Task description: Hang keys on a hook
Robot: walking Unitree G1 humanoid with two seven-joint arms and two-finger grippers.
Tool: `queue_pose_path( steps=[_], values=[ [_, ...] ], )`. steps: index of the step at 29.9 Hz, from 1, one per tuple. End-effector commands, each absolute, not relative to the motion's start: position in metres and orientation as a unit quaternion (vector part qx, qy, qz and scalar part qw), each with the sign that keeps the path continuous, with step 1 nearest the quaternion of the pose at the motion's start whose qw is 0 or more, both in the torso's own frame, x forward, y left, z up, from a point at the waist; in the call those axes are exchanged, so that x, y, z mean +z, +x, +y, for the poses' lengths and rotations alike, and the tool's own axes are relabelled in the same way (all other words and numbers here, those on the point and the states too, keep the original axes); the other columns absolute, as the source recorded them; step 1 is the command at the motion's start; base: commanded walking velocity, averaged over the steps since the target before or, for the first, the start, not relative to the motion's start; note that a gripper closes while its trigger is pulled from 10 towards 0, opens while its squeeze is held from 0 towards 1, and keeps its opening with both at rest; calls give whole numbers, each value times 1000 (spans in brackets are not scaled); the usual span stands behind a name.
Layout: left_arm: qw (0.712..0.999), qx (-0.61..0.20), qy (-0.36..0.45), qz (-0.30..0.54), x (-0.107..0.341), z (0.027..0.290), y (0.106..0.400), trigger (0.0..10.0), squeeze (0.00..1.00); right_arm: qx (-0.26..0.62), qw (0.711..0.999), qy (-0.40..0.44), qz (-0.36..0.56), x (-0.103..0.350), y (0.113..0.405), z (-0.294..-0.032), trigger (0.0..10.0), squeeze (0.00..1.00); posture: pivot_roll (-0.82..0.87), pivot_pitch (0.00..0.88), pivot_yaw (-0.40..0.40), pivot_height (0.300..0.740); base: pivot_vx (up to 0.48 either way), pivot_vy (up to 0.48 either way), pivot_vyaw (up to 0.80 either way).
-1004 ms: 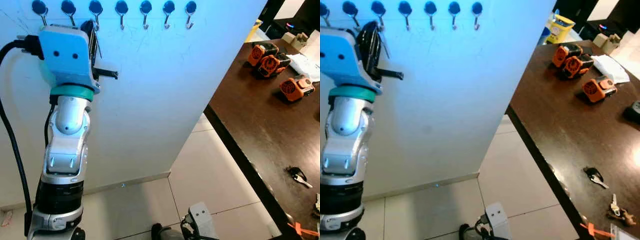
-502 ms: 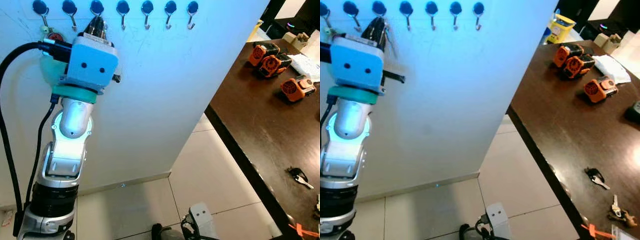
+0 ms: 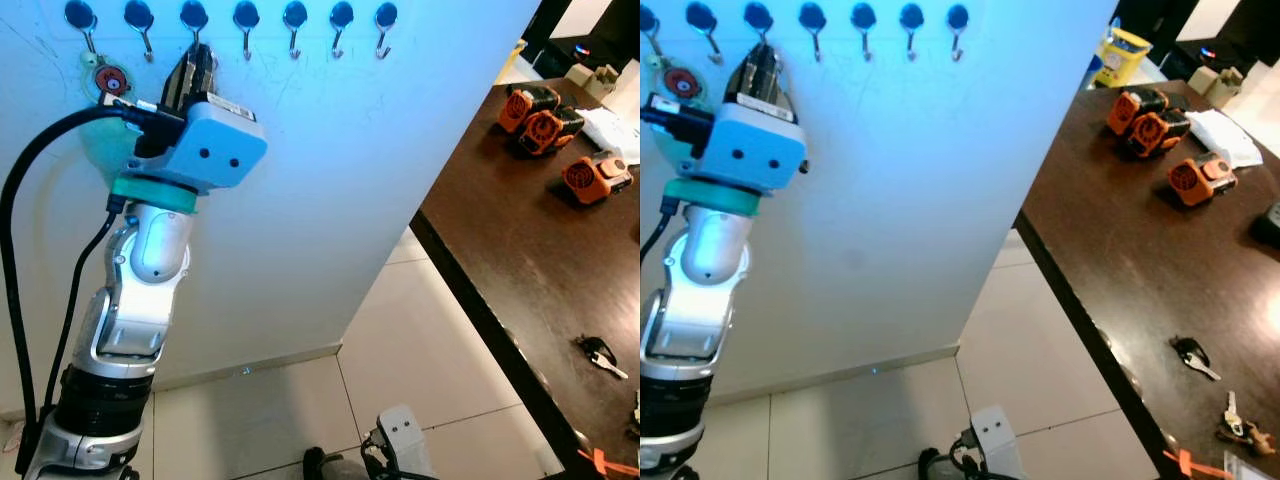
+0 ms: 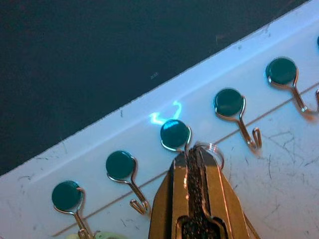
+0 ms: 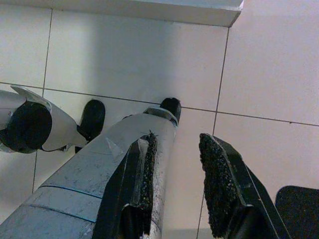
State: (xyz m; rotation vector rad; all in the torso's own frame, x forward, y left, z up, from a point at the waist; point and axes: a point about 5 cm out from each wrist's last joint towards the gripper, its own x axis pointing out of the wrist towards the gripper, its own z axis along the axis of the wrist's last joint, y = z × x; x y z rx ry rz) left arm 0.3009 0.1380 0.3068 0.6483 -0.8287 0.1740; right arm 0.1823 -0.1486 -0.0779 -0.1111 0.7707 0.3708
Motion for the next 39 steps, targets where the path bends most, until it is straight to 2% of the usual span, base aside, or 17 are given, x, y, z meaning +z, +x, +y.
queue_pose_path(
  steps=[1, 11, 14, 17, 20, 21, 23, 27, 30, 39],
  values=[
    [860, 85, 310, -397, 309, 137, 304, 10000, 0, 173, 896, -49, 406, -87, 165, -152, 10000, 0, -114, 93, -14, 740, 0, 0, 0],
    [867, 109, 303, -379, 310, 143, 312, 10000, 0, 173, 896, -49, 407, -87, 165, -151, 10000, 0, -116, 89, -10, 740, 0, 0, 0],
    [871, 79, 308, -374, 306, 138, 312, 10000, 0, 174, 895, -50, 407, -87, 165, -151, 10000, 0, -116, 89, -10, 740, 0, 0, 0],
    [891, 23, 305, -335, 292, 131, 316, 10000, 0, 176, 895, -51, 408, -87, 165, -151, 10000, 0, -107, 86, -9, 740, 0, 0, 0],
    [896, 8, 304, -324, 288, 129, 316, 10000, 0, 176, 894, -52, 408, -87, 165, -151, 10000, 0, -107, 86, -9, 740, 0, 0, 0],
    [898, -31, 321, -301, 276, 124, 316, 10000, 0, 176, 894, -51, 408, -87, 165, -151, 10000, 0, -107, 90, -9, 740, 0, 0, 0],
    [898, -42, 325, -294, 273, 123, 316, 10000, 0, 175, 894, -51, 408, -88, 165, -151, 10000, 0, -107, 90, -9, 740, 0, 0, 0],
    [893, -31, 344, -289, 270, 126, 316, 10000, 0, 174, 895, -49, 409, -88, 164, -150, 10000, 0, -107, 94, -6, 740, 0, 0, 0],
    [832, 49, 466, -296, 268, 140, 319, 10000, 0, 171, 895, -46, 409, -88, 163, -150, 10000, 0, -105, 100, -3, 740, 0, 0, 0],
    [825, 52, 484, -288, 264, 144, 316, 10000, 0, 171, 895, -45, 409, -88, 163, -149, 10000, 0, -97, 103, -2, 740, 0, 0, 0]
  ],
)
